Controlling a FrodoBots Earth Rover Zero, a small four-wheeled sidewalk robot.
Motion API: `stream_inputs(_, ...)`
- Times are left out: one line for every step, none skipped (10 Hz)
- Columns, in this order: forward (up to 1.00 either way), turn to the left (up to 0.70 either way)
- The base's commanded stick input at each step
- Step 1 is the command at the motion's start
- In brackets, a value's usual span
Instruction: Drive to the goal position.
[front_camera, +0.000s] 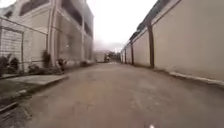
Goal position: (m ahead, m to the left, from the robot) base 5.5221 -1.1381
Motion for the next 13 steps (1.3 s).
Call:
stream_inputs(0.7, 0.0)
stream_inputs(0.7, 0.0)
stream_inputs(0.7, 0.0)
stream_inputs(0.7, 0.0)
stream_inputs(0.7, 0.0)
stream_inputs(0.7, 0.0)
stream_inputs(0.7, 0.0)
stream_inputs(0.7, 0.0)
stream_inputs(0.7, 0.0)
stream_inputs(0.7, 0.0)
stream_inputs(0.7, 0.0)
stream_inputs(0.7, 0.0)
stream_inputs(0.7, 0.0)
